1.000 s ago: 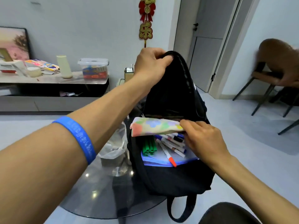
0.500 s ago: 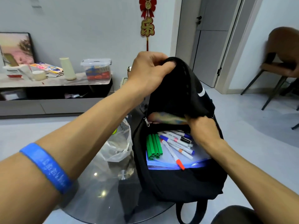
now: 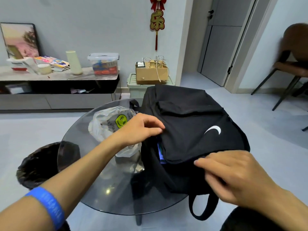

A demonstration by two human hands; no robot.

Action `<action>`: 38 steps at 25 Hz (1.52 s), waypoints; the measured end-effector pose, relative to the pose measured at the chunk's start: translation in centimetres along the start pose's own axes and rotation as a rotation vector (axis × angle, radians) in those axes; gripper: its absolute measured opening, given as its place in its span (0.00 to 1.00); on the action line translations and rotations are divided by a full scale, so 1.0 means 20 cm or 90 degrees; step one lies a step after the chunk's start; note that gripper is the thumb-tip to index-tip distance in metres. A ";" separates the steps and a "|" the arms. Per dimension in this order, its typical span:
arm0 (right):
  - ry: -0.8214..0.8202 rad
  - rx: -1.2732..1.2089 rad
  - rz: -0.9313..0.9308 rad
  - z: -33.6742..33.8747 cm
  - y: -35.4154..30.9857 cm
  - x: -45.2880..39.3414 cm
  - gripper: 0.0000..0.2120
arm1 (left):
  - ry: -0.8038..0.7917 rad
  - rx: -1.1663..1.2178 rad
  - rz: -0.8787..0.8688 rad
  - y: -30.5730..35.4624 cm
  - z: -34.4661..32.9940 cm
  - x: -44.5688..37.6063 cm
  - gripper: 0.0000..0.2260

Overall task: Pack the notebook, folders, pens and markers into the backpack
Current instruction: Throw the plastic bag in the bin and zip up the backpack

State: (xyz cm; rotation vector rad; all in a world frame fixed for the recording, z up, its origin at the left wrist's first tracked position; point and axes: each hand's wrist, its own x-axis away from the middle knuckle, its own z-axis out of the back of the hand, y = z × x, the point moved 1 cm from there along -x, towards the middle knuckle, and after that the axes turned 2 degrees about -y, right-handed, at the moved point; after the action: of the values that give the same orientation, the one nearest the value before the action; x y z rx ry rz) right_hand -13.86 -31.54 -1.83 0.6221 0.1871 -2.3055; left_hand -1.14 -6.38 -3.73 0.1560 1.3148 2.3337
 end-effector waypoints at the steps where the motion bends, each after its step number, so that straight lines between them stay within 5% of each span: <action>1: 0.043 -0.006 0.048 -0.02 -0.12 -0.07 0.09 | 0.103 -0.058 0.004 -0.05 0.01 -0.01 0.06; 3: 0.087 -0.011 0.069 -0.11 -0.27 -0.27 0.08 | 0.174 -0.165 -0.013 -0.10 0.02 -0.01 0.08; 8: -0.247 -0.087 -0.396 -0.46 -0.08 -0.71 0.11 | 0.051 -0.368 -0.089 -0.13 0.02 -0.01 0.14; 11: -0.229 -0.053 -0.433 -0.63 -0.06 -0.76 0.07 | 0.129 -0.331 -0.091 -0.20 0.08 0.01 0.12; 13: -0.204 -0.041 -0.429 -0.67 -0.06 -0.78 0.04 | 0.201 -0.398 0.045 -0.31 0.16 0.05 0.18; 16: -0.161 0.019 -0.404 -0.69 -0.07 -0.80 0.08 | 0.014 -0.566 0.411 -0.56 0.30 0.13 0.38; 18: -0.128 0.091 -0.360 -0.71 -0.12 -0.81 0.10 | -0.039 -0.455 0.446 -0.66 0.34 0.19 0.44; 21: -0.105 0.150 -0.321 -0.70 -0.16 -0.81 0.09 | 0.084 -0.370 0.271 -0.67 0.41 0.19 0.26; 23: -0.085 0.153 -0.322 -0.71 -0.15 -0.82 0.09 | 0.161 -0.428 0.247 -0.68 0.55 0.24 0.15; 29: -0.130 0.101 -0.351 -0.85 -0.22 -0.85 0.07 | 0.439 -0.408 0.528 -1.10 1.00 0.69 0.07; 32: -0.126 0.113 -0.361 -0.88 -0.22 -0.87 0.05 | 0.434 -0.301 0.609 -1.36 0.98 0.81 0.10; 35: -0.118 0.119 -0.348 -0.89 -0.22 -0.89 0.04 | 0.326 -0.179 0.575 -1.48 0.94 0.82 0.16; 38: -0.104 0.124 -0.338 -0.91 -0.21 -0.89 0.05 | 0.359 -0.184 0.545 -1.46 0.92 0.85 0.14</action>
State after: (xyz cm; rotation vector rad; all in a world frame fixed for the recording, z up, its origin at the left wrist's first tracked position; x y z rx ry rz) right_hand 1.07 -11.95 -9.25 0.5190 0.0511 -2.9011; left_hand -0.83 28.38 -20.24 -0.0580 1.2742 3.4614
